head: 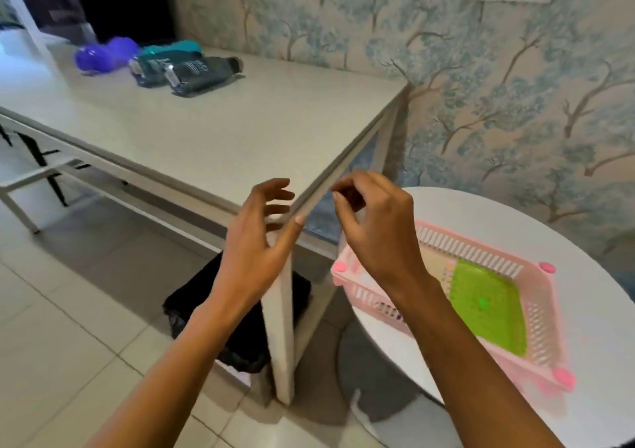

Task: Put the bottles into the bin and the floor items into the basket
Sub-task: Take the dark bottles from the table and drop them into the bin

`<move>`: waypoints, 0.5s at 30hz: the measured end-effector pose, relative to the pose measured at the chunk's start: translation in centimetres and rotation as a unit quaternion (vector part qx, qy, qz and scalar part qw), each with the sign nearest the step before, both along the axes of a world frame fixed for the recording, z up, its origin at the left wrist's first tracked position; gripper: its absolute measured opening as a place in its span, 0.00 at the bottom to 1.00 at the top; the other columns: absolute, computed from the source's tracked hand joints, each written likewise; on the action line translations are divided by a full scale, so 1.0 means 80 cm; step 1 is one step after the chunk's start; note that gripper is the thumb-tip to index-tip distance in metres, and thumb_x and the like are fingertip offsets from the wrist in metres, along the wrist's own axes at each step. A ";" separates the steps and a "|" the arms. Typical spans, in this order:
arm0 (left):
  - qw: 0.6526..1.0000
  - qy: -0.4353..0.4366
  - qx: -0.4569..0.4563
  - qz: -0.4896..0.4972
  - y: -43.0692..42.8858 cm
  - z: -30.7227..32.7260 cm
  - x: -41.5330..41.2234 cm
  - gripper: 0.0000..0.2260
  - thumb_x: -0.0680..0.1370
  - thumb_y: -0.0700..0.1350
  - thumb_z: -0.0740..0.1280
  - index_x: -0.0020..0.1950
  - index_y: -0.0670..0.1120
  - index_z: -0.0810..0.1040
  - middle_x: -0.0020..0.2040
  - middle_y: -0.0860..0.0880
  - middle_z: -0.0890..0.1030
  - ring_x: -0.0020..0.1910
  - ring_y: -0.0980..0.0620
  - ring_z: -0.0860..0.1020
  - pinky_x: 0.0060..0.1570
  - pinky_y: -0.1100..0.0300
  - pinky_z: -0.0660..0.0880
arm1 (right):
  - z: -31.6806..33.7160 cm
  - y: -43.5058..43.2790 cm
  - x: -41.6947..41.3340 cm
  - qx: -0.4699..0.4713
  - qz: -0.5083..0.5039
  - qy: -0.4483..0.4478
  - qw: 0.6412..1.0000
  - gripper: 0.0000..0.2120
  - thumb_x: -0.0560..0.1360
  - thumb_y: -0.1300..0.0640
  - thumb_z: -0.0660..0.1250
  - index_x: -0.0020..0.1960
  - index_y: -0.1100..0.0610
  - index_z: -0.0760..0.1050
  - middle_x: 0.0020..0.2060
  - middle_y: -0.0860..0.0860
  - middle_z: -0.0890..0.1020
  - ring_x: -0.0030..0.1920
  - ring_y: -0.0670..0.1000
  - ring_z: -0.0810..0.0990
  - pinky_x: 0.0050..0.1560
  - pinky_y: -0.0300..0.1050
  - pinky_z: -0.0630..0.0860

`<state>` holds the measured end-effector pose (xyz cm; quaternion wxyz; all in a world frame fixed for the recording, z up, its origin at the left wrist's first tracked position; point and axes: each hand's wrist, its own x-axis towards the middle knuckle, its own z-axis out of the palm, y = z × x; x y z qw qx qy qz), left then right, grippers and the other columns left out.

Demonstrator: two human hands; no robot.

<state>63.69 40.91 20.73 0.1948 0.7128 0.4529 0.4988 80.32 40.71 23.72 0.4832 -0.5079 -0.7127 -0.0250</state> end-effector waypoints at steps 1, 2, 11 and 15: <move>1.000 0.006 -0.001 0.005 -0.008 0.002 -0.024 0.21 0.77 0.55 0.66 0.67 0.52 0.67 0.61 0.55 0.75 0.56 0.61 0.77 0.54 0.66 0.76 | 0.003 -0.006 -0.022 0.001 0.006 0.005 1.000 0.02 0.75 0.62 0.69 0.48 0.59 0.79 0.42 0.52 0.81 0.41 0.46 0.78 0.43 0.30 0.72; 1.000 0.011 0.001 0.013 -0.016 0.005 -0.052 0.20 0.77 0.55 0.65 0.67 0.51 0.68 0.61 0.55 0.75 0.56 0.62 0.77 0.54 0.65 0.76 | 0.006 -0.012 -0.047 0.001 0.013 0.010 1.000 0.03 0.75 0.61 0.69 0.48 0.58 0.79 0.43 0.52 0.81 0.41 0.46 0.78 0.43 0.30 0.73; 0.996 -0.014 0.038 0.084 -0.045 0.044 -0.229 0.15 0.79 0.48 0.61 0.65 0.48 0.73 0.62 0.53 0.77 0.57 0.62 0.76 0.51 0.75 0.72 | 0.038 -0.009 -0.221 0.015 0.058 0.013 0.998 0.05 0.75 0.62 0.68 0.50 0.56 0.78 0.44 0.51 0.81 0.42 0.46 0.79 0.44 0.33 0.77; 0.991 -0.053 0.046 0.115 -0.022 0.053 -0.286 0.12 0.79 0.47 0.62 0.62 0.50 0.74 0.61 0.53 0.77 0.55 0.63 0.76 0.48 0.76 0.73 | 0.055 0.030 -0.287 0.026 0.081 0.005 0.996 0.05 0.75 0.62 0.69 0.50 0.56 0.78 0.45 0.50 0.81 0.42 0.44 0.78 0.44 0.28 0.75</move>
